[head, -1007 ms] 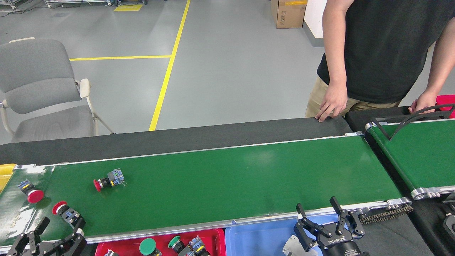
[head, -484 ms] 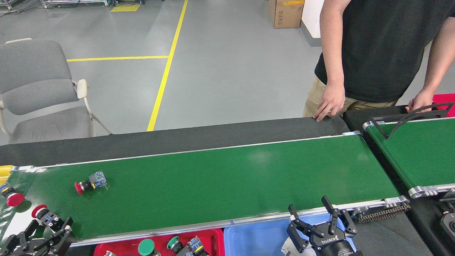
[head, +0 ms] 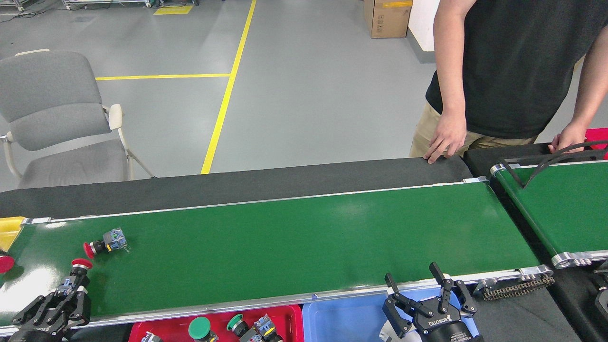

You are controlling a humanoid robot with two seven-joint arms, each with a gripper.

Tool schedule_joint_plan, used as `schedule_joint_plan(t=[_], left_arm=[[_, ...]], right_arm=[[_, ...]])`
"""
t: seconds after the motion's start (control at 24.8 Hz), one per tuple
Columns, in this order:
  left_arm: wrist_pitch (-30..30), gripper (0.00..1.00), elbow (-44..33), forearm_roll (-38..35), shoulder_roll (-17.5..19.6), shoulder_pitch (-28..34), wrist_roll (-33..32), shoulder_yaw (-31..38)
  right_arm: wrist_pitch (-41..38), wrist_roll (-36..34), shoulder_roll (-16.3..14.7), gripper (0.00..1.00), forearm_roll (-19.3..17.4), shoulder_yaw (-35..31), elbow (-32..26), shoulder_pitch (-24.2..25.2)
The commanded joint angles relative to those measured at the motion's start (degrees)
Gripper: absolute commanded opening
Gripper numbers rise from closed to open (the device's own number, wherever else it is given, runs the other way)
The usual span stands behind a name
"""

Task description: Pick switch part from conveyor to tray

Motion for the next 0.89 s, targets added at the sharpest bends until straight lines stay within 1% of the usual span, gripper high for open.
schedule_joint_plan(t=[0.0, 0.04, 0.08, 0.16, 0.2, 0.24, 0.28, 0.36, 0.56, 0.64, 0.73, 0.77, 0.81, 0.85], left_arm=[[-5.91, 0.1, -6.1, 0.52, 0.13, 3.81, 0.36, -0.19], [-5.91, 0.12, -9.79, 0.61, -0.22, 7.5, 0.36, -0.19], [-5.91, 0.2, -13.14, 0.61, -1.19, 10.5, 0.27, -0.19], [-5.91, 0.5, -18.76, 0.52, -4.88, 14.89, -0.17, -0.1], [-5.91, 0.72, -20.78, 0.43, -6.37, 16.3, -0.17, -0.19], [-5.91, 0.97, -22.54, 0.35, -7.52, 17.62, -0.17, -0.19], [-5.91, 1.0, -24.21, 0.35, -8.49, 18.76, -0.17, -0.27], [-5.91, 1.0, -25.09, 0.52, -9.8, 20.34, -0.08, -0.27], [-5.91, 1.0, -24.83, 0.52, -11.91, 20.08, 0.01, 1.31], [-5.91, 1.0, -24.74, 0.35, -14.11, 19.29, 0.1, 5.0], [-5.91, 1.0, -24.3, -0.18, -14.64, 17.53, 0.1, 8.51], [-3.73, 1.0, -23.51, -0.53, -14.64, 16.48, 0.27, 10.01], [2.86, 1.0, -22.02, -1.32, -14.11, 15.78, 0.45, 10.62], [5.95, 1.0, -20.87, -1.85, -13.06, 15.16, 0.54, 10.98]], right_arm=[[0.16, -0.64, -0.18, 1.0, -0.16, -0.65, -0.68, -0.12], [0.25, -0.64, -0.18, 1.0, -0.16, -1.0, -0.68, -0.12], [0.25, -0.64, -0.09, 1.0, -0.24, -1.35, -0.77, -0.12], [0.25, -0.64, 0.0, 1.0, -0.24, -1.62, -0.77, -0.12], [0.25, -0.64, 0.0, 1.0, -0.24, -1.62, -0.77, -0.12], [0.25, -0.64, 0.0, 1.0, -0.24, -1.62, -0.77, -0.03], [0.16, -0.64, 0.0, 1.0, -0.24, -1.62, -0.77, 0.06], [0.25, -0.64, 0.09, 1.0, -0.33, -1.62, -0.77, -0.03], [0.07, -0.81, 0.0, 1.0, -0.33, -1.53, -0.77, 0.14], [-0.1, -2.39, -0.27, 1.0, -0.33, -1.53, -0.77, 0.14], [-0.1, -3.54, -0.18, 1.0, -0.33, -1.53, -0.77, 0.14], [-0.01, -3.54, 0.17, 1.0, -0.33, -1.53, -0.95, 0.23], [0.07, -3.54, 0.52, 1.0, -0.42, -1.53, -0.95, 0.32], [0.34, -3.45, 0.79, 1.0, -0.33, -1.53, -0.95, 0.67]])
